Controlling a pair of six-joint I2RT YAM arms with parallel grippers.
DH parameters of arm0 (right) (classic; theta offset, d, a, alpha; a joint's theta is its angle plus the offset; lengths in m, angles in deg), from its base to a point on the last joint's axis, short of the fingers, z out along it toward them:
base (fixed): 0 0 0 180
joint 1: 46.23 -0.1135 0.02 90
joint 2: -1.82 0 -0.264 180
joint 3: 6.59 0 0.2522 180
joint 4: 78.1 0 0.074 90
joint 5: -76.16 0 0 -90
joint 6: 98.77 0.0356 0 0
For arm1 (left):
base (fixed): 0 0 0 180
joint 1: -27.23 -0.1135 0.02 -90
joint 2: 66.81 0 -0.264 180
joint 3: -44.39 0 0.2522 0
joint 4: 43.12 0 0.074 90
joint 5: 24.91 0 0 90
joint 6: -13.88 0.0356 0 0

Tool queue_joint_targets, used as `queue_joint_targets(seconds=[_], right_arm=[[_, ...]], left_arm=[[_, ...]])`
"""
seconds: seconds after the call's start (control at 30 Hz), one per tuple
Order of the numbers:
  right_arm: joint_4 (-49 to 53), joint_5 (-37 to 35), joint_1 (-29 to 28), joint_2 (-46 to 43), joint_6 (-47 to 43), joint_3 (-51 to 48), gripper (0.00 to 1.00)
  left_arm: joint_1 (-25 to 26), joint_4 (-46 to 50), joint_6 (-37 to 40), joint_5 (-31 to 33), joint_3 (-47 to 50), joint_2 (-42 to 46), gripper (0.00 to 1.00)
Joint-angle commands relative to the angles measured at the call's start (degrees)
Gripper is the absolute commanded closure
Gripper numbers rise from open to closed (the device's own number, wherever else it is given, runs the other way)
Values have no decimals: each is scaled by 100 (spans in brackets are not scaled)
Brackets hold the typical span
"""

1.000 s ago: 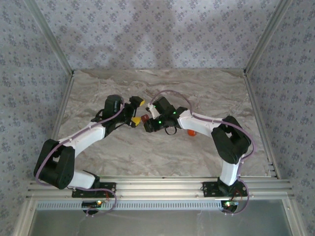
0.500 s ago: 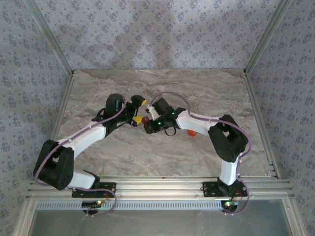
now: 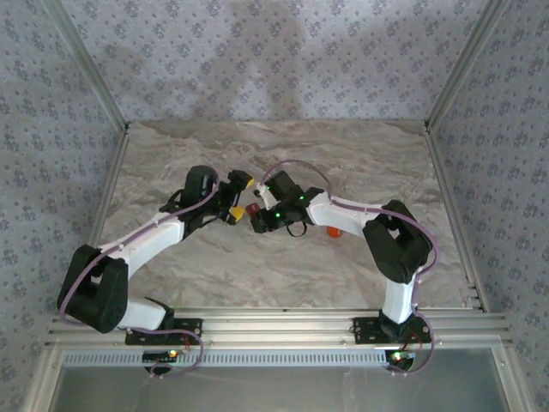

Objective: Sort the pills into containers

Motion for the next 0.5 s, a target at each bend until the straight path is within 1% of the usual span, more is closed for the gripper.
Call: queue_joint_targets(seconds=[0.0, 0.47], right_arm=[[122, -46, 16, -92, 55, 166, 68], [65, -12, -27, -66, 93, 138, 69]], left_arm=[[57, 86, 125, 54, -143, -119, 3], [98, -187, 39, 37, -265, -349, 3]])
